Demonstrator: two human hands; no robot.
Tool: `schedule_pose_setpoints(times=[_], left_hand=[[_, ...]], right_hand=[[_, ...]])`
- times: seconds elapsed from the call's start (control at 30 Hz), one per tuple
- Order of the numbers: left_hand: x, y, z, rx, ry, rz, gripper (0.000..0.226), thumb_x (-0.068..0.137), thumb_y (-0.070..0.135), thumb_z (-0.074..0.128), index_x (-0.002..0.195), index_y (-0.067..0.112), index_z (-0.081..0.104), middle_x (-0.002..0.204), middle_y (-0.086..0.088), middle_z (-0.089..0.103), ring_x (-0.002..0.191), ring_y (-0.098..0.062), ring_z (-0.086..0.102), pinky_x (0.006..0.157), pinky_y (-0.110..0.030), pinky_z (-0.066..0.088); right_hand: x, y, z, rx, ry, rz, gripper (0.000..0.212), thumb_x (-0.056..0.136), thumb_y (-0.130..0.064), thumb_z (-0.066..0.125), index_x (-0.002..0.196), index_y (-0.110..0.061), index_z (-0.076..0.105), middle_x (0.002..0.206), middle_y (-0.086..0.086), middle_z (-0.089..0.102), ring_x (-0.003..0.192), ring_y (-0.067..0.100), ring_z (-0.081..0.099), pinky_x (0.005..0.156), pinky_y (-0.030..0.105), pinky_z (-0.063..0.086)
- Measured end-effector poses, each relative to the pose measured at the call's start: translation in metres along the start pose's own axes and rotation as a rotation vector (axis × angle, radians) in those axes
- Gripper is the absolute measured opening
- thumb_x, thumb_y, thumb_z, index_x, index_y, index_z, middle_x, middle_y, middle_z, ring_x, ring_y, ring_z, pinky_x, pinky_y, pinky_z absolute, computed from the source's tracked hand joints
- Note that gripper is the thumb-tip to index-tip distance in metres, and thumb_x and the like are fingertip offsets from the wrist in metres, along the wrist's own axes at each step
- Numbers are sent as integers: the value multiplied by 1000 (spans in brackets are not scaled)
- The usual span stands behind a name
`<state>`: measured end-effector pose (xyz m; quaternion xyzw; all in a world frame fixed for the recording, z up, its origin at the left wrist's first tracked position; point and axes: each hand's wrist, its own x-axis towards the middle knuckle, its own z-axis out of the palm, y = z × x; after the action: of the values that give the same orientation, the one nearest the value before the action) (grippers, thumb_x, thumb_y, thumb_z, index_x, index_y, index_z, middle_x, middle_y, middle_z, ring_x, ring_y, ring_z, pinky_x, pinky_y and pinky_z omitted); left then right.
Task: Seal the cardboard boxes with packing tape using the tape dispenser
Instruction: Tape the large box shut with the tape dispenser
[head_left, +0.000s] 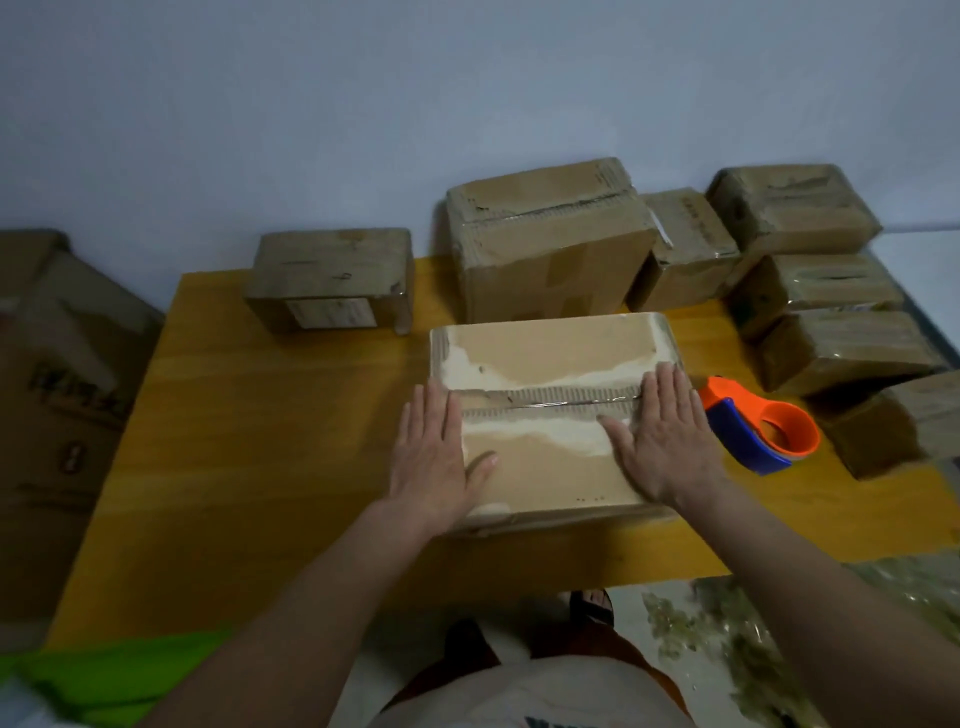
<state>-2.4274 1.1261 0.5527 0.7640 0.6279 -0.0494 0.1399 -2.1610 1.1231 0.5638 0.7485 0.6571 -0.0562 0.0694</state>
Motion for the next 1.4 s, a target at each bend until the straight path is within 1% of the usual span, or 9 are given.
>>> schedule_pose_setpoints(times=[0.17, 0.37, 0.47, 0.7, 0.83, 0.93, 1.07, 1.17, 1.4], left_hand=[[-4, 7, 2, -604, -7, -151, 99, 93, 45, 54, 148, 23, -25, 156, 7, -30, 147, -22, 1, 117, -40, 14], [-3, -12, 1, -1100, -59, -278, 58, 103, 31, 38, 154, 31, 10, 153, 0, 34, 129, -17, 41, 108, -34, 35], [-5, -17, 2, -1183, -82, -273, 51, 104, 32, 34, 152, 33, 18, 154, 6, 30, 135, -10, 31, 104, -20, 21], [-15, -32, 10, -1252, -264, -329, 51, 105, 40, 19, 148, 19, 33, 152, -6, 36, 139, -23, 33, 116, -38, 25], [-25, -37, 18, -1205, -256, -526, 50, 106, 33, 16, 146, 12, 38, 152, -11, 35, 139, -28, 32, 109, -35, 27], [-29, -45, 15, -1134, -125, -635, 49, 105, 37, 21, 150, 19, 31, 156, -7, 28, 141, -27, 28, 112, -37, 24], [-27, -43, -1, -820, 104, -264, 57, 104, 39, 19, 154, 23, -3, 162, 5, -7, 148, -11, -4, 115, -27, 0], [-7, -22, -8, -486, 136, 29, 59, 103, 42, 13, 152, 22, -14, 158, 8, -24, 144, -5, -21, 114, -24, -10], [8, -1, 3, -60, 34, 2, 87, 94, 63, 22, 148, 11, -20, 151, -5, -37, 138, -19, -37, 112, -36, -13]], right_hand=[[-9, -60, 0, 8, -20, -218, 84, 90, -63, -2, 150, -4, -3, 159, 15, -7, 147, 26, -10, 116, 34, -9], [-12, -108, 3, 9, -22, -532, 69, 95, -54, 0, 150, -13, -8, 159, 6, -13, 145, 18, -18, 116, 31, -14], [-12, -135, 2, 9, -29, -663, 60, 97, -49, 2, 151, -25, -9, 159, -5, -11, 144, 15, -20, 117, 35, -12], [4, -166, -25, -210, 51, -745, 46, 95, -49, 15, 129, -35, 43, 151, -9, 29, 140, 27, 19, 96, 49, 27], [12, -189, -33, -272, 58, -778, 46, 97, -47, 19, 109, -25, 58, 118, -6, 50, 128, 31, 25, 92, 48, 31], [13, -202, -33, -273, 19, -770, 54, 99, -46, 18, 115, -23, 63, 122, -9, 54, 131, 33, 23, 98, 45, 31], [3, -173, -23, 287, -15, -683, 55, 101, -37, 25, 151, -16, 19, 160, 1, 13, 147, 18, 7, 118, 35, 11], [-9, -142, -15, 173, -48, -716, 60, 101, -40, 16, 152, -11, 1, 160, 4, -5, 148, 14, -5, 121, 30, -2], [-14, -40, -2, 0, -24, -354, 74, 93, -56, 0, 152, -11, 0, 160, 4, -5, 147, 15, -8, 118, 30, -6]])
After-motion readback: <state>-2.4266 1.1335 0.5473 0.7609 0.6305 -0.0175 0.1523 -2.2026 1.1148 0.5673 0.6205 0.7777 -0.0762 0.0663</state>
